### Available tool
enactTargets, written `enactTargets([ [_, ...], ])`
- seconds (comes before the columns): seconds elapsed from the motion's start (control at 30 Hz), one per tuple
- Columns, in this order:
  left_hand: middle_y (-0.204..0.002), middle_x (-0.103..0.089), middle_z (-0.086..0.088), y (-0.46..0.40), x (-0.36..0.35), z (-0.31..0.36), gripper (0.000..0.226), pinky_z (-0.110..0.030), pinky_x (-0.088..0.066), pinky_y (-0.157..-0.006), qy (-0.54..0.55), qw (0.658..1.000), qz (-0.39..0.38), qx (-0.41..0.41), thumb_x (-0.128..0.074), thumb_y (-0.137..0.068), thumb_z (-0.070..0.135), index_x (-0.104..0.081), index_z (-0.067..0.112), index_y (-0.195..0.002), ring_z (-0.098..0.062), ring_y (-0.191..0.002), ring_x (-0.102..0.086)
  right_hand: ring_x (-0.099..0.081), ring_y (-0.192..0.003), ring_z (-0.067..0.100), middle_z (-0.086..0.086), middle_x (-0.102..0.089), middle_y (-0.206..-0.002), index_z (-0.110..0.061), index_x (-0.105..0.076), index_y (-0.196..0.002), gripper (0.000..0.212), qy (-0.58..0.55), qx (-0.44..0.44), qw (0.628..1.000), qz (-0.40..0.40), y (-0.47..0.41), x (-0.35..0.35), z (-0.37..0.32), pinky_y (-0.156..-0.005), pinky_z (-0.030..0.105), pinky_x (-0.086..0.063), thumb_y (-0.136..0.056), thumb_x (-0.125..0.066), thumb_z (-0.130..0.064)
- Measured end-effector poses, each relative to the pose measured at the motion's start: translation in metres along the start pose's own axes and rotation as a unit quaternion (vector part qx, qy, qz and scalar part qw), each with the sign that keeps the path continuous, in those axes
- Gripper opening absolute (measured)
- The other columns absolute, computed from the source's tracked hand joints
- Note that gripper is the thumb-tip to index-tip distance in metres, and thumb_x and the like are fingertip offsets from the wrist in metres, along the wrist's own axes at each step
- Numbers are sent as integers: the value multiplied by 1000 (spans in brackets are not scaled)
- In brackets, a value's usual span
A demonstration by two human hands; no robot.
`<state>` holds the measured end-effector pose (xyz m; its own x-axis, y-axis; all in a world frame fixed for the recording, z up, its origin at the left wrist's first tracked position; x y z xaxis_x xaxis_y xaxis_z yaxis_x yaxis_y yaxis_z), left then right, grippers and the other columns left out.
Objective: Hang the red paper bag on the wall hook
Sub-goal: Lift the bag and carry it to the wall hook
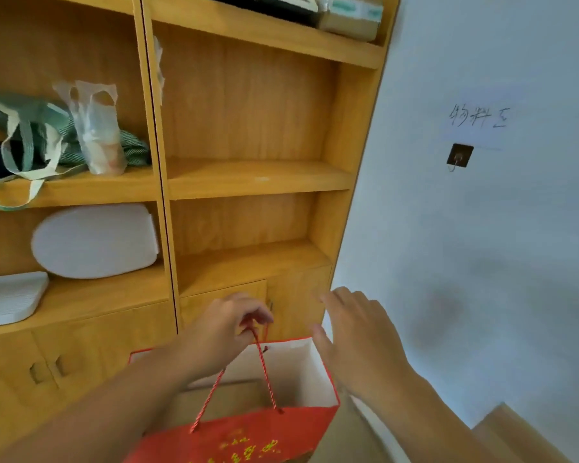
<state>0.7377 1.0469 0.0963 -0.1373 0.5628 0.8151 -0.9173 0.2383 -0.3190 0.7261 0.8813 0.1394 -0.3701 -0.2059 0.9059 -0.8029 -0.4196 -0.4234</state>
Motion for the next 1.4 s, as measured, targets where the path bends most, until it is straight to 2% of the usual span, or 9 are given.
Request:
enactTargets([
  [0.1, -93, -67, 16, -50, -3, -34, 35, -12, -49, -75, 31, 999, -8, -28, -69, -84, -1, -75, 31, -97, 7, -91, -58, -53, -104, 18, -4, -57, -121, -25, -50, -124, 37, 34, -26, 999, -6, -46, -25, 11, -90, 33, -41, -95, -40, -45],
  [0.2, -87, -68, 16, -110, -6, -69, 34, -8, -45, -68, 46, 997, -31, -50, -71, -80, 0, -74, 33, -89, 2, -89, -61, -58, -83, 19, -5, -63, -97, -25, -58, -105, 27, 75, -72, 995, 11, -90, -42, 28, -72, 35, -50, -86, -48, -42],
  [0.33, -84, -73, 16, -195, -7, -86, 34, -5, -46, -69, 72, 991, -79, -85, -72, -76, 3, -73, 37, -80, 3, -86, -66, -61, -62, 17, -6, -64, -75, -24, -66, -83, 34, 92, -146, 985, 26, -140, -53, 63, -52, 30, -50, -66, -47, -46],
  [0.47, -89, -76, 21, -271, -13, -77, 35, -9, -54, -76, 91, 982, -106, -124, -74, -78, 8, -72, 43, -76, 6, -87, -69, -58, -53, 18, -5, -62, -67, -24, -69, -74, 37, 148, -190, 970, 30, -171, -67, 106, -44, 29, -45, -56, -48, -49],
  [0.63, -90, -74, 21, -357, -31, -50, 29, -11, -55, -75, 87, 969, -127, -194, -75, -83, 6, -74, 35, -88, 2, -91, -67, -61, -60, 21, -4, -64, -74, -23, -68, -81, 38, 172, -271, 945, 57, -192, -72, 169, -49, 33, -48, -58, -50, -47],
  [0.93, -81, -74, 27, -483, -89, 2, 25, -14, -57, -71, 84, 921, -248, -289, -74, -86, 10, -75, 35, -86, 2, -80, -69, -59, -86, 18, -6, -64, -99, -25, -60, -106, 32, 194, -357, 913, 43, -233, -71, 276, -77, 35, -50, -82, -52, -46],
  [1.07, -88, -77, 21, -532, -103, 32, 30, -22, -61, -78, 125, 907, -260, -307, -70, -87, 5, -76, 33, -92, -1, -88, -70, -60, -83, 19, -5, -65, -98, -24, -61, -106, 35, 229, -394, 889, 36, -248, -69, 316, -75, 36, -51, -79, -59, -45],
  [1.17, -89, -77, 19, -564, -114, 56, 32, -22, -61, -78, 146, 893, -256, -341, -69, -85, 3, -75, 32, -93, -1, -88, -69, -63, -87, 22, -2, -67, -103, -19, -62, -113, 47, 250, -429, 866, 53, -253, -64, 341, -74, 39, -54, -73, -69, -43],
  [1.4, -86, -74, 19, -630, -153, 102, 29, -16, -62, -73, 178, 858, -264, -403, -75, -84, 5, -75, 32, -95, 7, -88, -67, -64, -91, 22, -1, -68, -109, -21, -61, -115, 42, 299, -476, 822, 88, -270, -52, 381, -76, 39, -54, -81, -66, -43],
])
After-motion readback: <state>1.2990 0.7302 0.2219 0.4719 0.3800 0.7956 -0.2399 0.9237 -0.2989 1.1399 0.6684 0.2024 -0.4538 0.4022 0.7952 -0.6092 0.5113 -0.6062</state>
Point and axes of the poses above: each hand's wrist, its own y-axis away from the middle knuckle, its own x-axis out of the back of the hand, z = x × y, the point moved 9 cm from there along -y, towards the middle knuckle
